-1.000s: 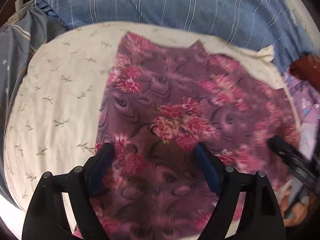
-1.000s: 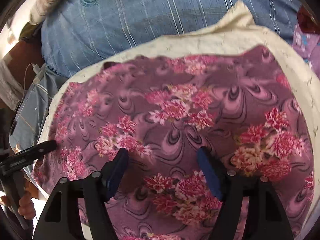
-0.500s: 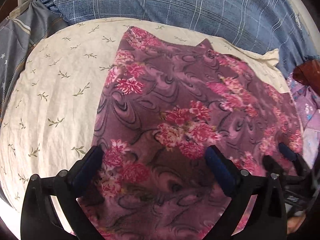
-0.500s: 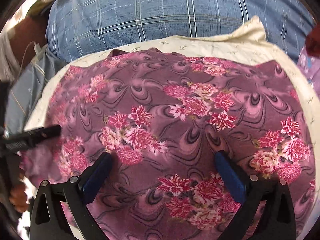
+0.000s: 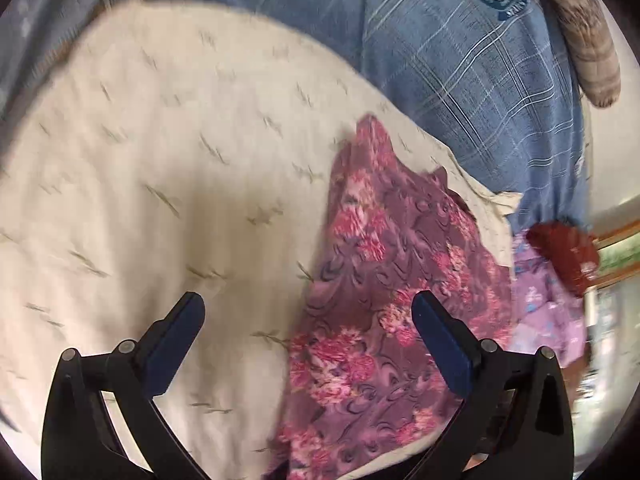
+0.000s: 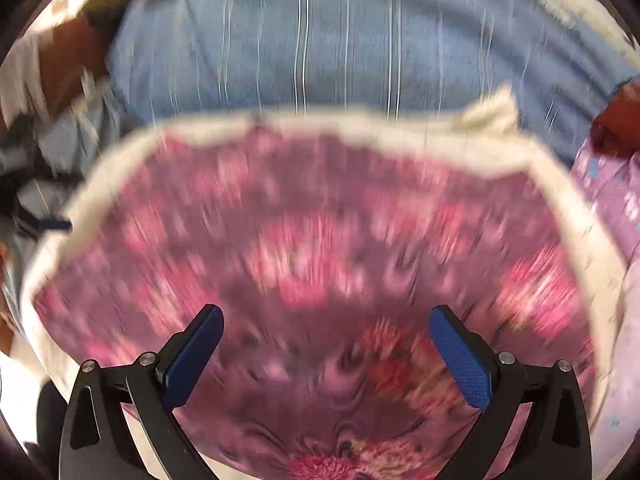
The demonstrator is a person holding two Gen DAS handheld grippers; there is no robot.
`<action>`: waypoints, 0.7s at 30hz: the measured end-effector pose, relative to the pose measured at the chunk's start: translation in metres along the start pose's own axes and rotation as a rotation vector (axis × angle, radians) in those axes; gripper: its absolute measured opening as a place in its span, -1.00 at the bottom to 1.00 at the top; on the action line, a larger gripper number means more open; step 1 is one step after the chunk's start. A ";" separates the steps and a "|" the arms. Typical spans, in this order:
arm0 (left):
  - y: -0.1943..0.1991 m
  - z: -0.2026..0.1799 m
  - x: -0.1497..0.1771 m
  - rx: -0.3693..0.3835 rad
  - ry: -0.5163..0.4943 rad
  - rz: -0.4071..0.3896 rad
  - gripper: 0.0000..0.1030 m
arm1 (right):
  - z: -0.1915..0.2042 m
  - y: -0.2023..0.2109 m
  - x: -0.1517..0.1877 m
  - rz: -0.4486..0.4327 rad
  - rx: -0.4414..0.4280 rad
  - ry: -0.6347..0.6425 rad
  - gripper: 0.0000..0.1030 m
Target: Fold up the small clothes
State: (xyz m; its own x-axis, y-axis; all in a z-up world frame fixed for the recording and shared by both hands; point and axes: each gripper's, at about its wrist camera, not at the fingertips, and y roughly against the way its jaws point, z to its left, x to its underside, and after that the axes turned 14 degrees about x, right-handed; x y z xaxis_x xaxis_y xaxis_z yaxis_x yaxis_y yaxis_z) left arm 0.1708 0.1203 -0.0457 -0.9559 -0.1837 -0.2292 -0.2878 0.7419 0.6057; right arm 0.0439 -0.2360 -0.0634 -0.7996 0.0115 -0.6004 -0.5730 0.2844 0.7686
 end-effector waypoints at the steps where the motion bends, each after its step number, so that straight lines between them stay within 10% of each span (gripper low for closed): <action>1: -0.008 0.002 0.003 0.032 0.018 0.020 1.00 | 0.000 -0.005 0.006 0.016 0.009 0.011 0.99; 2: -0.014 0.002 0.005 0.037 0.017 0.020 1.00 | 0.002 0.004 0.013 -0.088 0.023 0.015 0.99; 14: -0.052 -0.031 0.001 0.213 0.019 0.137 0.94 | 0.000 0.003 0.019 -0.133 0.011 0.007 0.99; 17: -0.054 -0.036 0.004 0.214 0.003 0.149 0.30 | 0.000 -0.001 0.021 -0.141 0.004 0.004 0.99; 19: -0.053 -0.037 0.006 0.215 0.029 0.155 -0.74 | -0.002 -0.002 0.022 -0.143 -0.001 0.004 0.99; 21: -0.052 -0.044 0.006 0.208 0.049 0.150 -0.74 | -0.003 -0.001 0.020 -0.134 -0.008 0.006 0.99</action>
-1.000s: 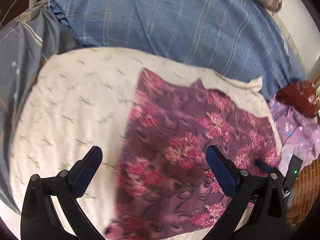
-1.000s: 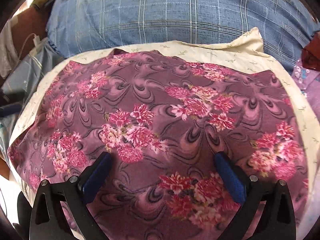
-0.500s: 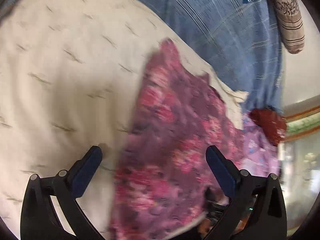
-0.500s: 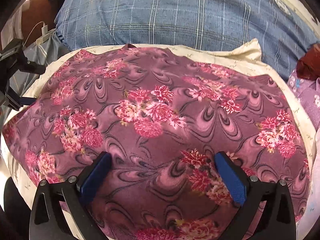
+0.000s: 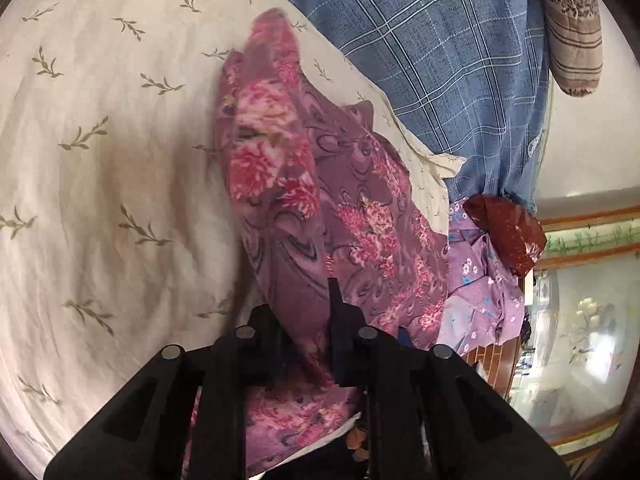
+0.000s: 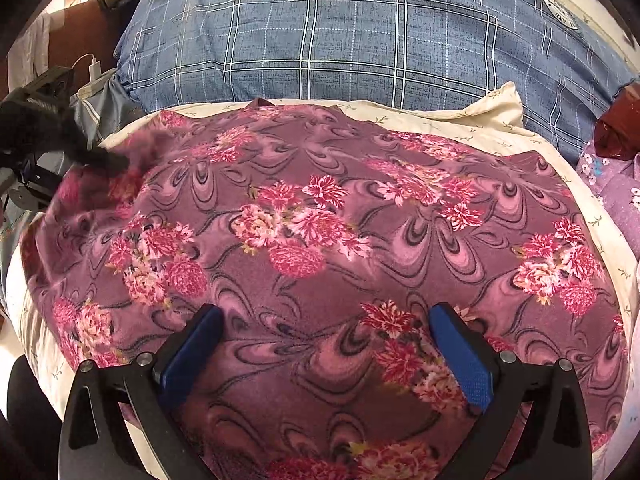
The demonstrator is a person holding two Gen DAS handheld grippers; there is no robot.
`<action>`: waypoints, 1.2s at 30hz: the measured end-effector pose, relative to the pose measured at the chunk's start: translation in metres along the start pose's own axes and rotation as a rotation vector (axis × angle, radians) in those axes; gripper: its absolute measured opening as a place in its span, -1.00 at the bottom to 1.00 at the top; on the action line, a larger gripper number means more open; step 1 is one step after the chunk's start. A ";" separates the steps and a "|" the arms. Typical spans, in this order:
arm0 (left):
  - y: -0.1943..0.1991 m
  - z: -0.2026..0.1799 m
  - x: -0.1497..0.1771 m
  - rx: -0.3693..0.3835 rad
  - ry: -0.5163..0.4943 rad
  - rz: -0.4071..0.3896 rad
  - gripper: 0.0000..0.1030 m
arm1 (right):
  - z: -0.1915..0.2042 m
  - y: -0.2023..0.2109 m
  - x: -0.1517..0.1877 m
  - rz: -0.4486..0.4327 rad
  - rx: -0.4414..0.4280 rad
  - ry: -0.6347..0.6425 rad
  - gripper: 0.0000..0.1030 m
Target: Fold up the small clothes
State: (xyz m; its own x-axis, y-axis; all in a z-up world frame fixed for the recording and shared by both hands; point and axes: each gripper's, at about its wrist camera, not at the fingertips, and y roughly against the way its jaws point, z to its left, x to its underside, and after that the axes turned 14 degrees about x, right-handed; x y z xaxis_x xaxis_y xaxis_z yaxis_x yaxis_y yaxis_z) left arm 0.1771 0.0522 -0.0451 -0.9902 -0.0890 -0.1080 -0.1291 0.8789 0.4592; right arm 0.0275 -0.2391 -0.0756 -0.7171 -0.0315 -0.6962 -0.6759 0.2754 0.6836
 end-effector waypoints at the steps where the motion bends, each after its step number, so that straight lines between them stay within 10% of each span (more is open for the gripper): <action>1: -0.002 -0.010 0.002 -0.025 -0.018 -0.007 -0.74 | -0.001 -0.001 -0.002 0.004 -0.005 0.002 0.99; 11: -0.093 -0.138 0.021 0.041 -0.204 0.120 -0.72 | -0.091 0.025 0.016 0.011 -0.067 -0.211 0.96; 17: -0.218 -0.160 0.036 -0.129 -0.217 0.308 -0.46 | -0.115 0.018 0.038 0.039 -0.109 -0.274 0.97; 20: -0.238 -0.167 0.048 -0.096 -0.183 0.402 -0.46 | -0.111 0.019 0.039 0.035 -0.107 -0.244 0.97; 23: -0.212 -0.207 0.051 -0.077 -0.330 0.351 -0.23 | -0.115 0.027 0.045 0.026 -0.141 -0.242 0.97; 26: -0.178 -0.226 0.038 -0.117 -0.434 0.253 0.65 | -0.127 0.041 0.052 0.016 -0.193 -0.271 0.97; 36: -0.219 -0.201 -0.003 -0.367 -0.342 0.266 0.66 | -0.166 0.060 0.028 -0.063 -0.376 -0.396 0.99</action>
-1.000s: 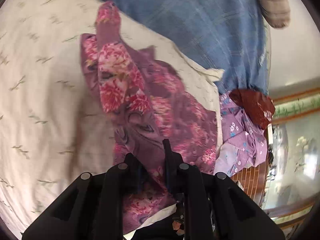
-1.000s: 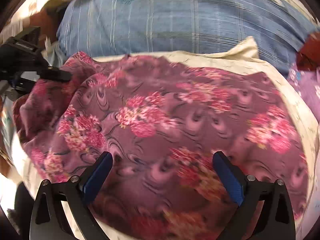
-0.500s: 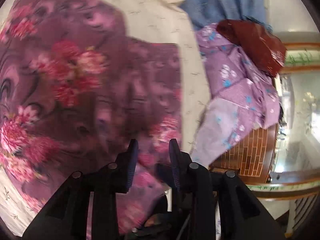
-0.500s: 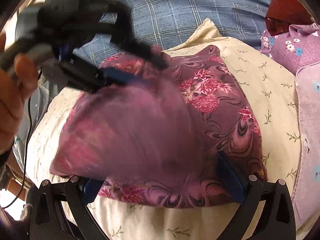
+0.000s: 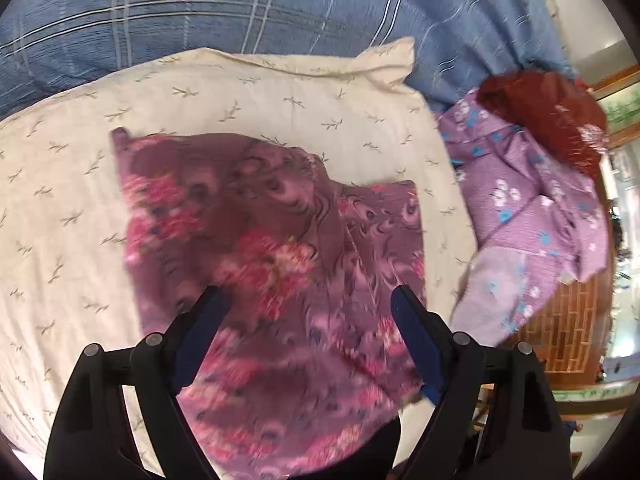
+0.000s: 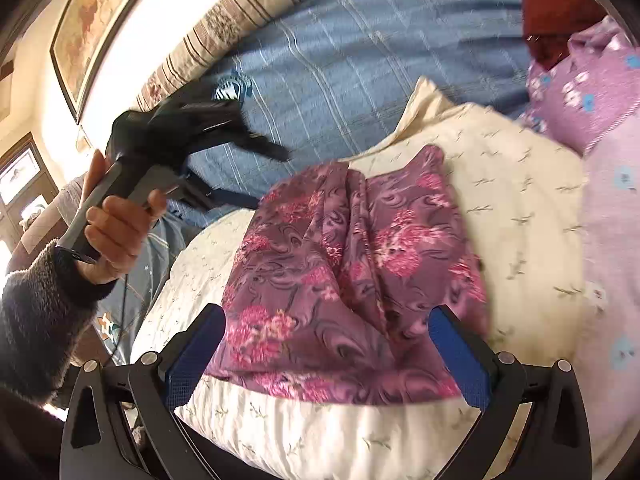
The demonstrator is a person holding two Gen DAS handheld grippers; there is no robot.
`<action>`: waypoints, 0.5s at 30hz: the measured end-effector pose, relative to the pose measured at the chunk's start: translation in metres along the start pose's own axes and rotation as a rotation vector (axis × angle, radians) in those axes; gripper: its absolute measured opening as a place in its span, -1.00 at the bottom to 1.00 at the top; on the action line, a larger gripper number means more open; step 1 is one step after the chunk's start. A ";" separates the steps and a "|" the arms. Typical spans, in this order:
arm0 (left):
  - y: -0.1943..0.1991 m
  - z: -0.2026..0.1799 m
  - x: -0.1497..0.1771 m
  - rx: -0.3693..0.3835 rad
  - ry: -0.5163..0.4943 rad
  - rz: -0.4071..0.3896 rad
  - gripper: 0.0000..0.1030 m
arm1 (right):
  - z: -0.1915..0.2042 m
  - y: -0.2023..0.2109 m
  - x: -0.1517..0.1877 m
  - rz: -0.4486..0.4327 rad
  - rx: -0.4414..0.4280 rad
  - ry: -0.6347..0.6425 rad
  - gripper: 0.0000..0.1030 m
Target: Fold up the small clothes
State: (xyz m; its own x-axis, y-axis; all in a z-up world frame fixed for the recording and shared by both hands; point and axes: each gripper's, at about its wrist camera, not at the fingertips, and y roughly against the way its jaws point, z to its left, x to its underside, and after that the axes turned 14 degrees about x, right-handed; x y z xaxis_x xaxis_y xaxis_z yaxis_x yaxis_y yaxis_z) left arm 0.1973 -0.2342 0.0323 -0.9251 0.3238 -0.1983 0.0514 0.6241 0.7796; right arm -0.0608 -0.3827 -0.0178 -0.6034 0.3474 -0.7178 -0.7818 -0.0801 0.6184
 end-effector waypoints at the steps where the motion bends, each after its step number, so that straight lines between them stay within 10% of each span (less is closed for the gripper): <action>1: -0.011 -0.004 -0.002 -0.013 -0.003 0.007 0.66 | 0.003 -0.006 -0.001 0.013 -0.005 0.012 0.93; 6: -0.054 -0.007 -0.012 -0.152 0.012 0.037 0.61 | 0.013 -0.045 0.002 0.123 -0.035 0.053 0.41; 8: -0.062 -0.002 -0.015 -0.207 0.031 0.025 0.26 | 0.013 -0.053 0.003 0.143 -0.055 0.059 0.33; 10: -0.062 0.004 -0.016 -0.204 0.046 0.009 -0.58 | 0.015 -0.055 0.007 0.140 -0.046 0.078 0.20; 13: -0.056 0.005 -0.010 -0.177 0.064 -0.013 -0.85 | 0.014 -0.061 0.004 0.151 -0.063 0.090 -0.70; 15: -0.047 -0.003 -0.004 -0.160 0.050 -0.042 -0.87 | 0.013 -0.054 0.002 0.132 -0.092 0.077 -0.70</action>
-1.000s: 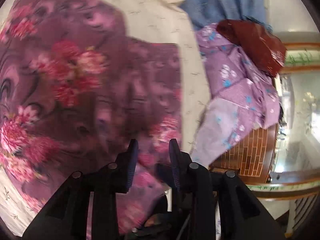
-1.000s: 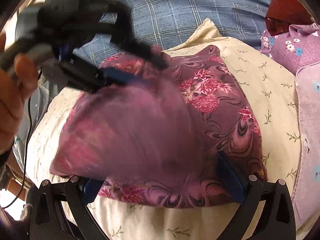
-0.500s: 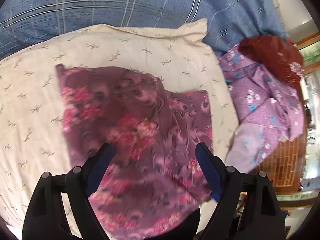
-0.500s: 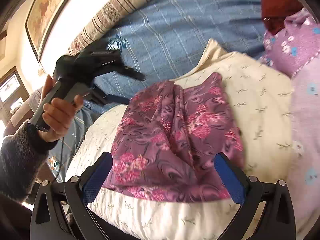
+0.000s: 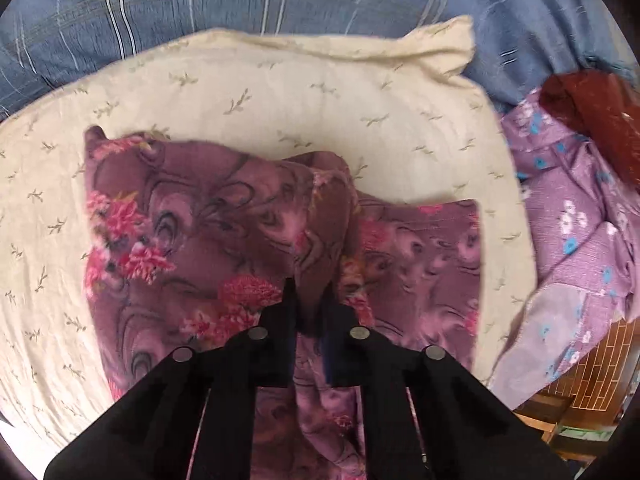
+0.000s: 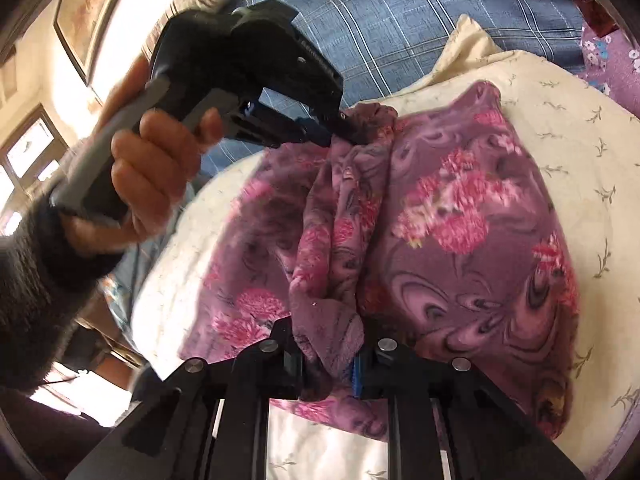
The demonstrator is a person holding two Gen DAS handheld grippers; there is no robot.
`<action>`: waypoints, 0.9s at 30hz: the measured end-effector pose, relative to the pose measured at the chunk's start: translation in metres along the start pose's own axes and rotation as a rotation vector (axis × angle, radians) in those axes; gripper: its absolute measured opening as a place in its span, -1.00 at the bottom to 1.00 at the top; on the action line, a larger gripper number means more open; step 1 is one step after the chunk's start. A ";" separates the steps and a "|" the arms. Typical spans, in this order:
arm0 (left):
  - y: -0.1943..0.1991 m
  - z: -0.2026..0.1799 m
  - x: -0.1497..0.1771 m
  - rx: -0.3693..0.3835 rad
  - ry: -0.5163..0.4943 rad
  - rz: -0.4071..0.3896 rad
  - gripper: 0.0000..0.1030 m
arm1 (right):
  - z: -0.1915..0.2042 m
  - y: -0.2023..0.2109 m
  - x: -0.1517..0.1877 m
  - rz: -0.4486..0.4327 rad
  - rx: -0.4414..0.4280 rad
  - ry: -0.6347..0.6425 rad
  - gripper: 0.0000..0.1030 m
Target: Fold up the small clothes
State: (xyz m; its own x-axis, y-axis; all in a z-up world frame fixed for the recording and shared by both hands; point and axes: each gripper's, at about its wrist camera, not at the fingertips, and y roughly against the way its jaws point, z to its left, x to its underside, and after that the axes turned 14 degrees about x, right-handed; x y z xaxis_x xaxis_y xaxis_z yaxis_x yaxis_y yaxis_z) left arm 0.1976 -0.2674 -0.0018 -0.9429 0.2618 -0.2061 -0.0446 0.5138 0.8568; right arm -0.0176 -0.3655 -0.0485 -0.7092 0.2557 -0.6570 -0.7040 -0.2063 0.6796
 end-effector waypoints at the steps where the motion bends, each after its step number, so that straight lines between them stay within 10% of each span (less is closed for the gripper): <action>1: 0.009 -0.006 0.005 0.035 -0.001 -0.018 -0.87 | 0.000 0.009 -0.002 -0.028 -0.017 -0.001 -0.70; 7: 0.028 -0.060 0.014 0.195 -0.108 -0.054 -0.85 | -0.014 0.073 0.001 -0.194 -0.032 -0.042 -0.70; 12: -0.044 -0.061 0.003 0.158 -0.044 0.064 -0.79 | -0.054 0.030 0.026 -0.021 0.060 -0.151 -0.59; 16: -0.015 -0.046 0.008 0.318 0.012 0.050 -0.73 | -0.058 0.037 0.028 -0.006 0.076 -0.148 -0.33; 17: 0.002 -0.043 0.013 0.348 -0.007 0.024 -0.65 | -0.058 0.048 0.022 -0.048 0.094 -0.130 -0.09; 20: 0.053 -0.026 0.032 0.296 -0.063 -0.114 0.70 | -0.061 0.084 -0.001 -0.182 0.129 -0.116 0.28; 23: 0.076 0.008 0.050 0.128 -0.084 -0.235 0.82 | -0.060 0.085 -0.036 -0.222 0.122 -0.099 0.28; 27: 0.057 0.051 0.064 0.123 0.015 -0.137 0.82 | -0.053 0.033 -0.095 -0.135 0.101 -0.073 0.27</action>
State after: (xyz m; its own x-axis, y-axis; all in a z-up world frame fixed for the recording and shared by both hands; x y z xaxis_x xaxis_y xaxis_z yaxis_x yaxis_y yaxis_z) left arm 0.1513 -0.1793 0.0099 -0.9355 0.1709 -0.3093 -0.1332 0.6401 0.7566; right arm 0.0243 -0.4471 0.0192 -0.6015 0.3435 -0.7213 -0.7824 -0.0705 0.6188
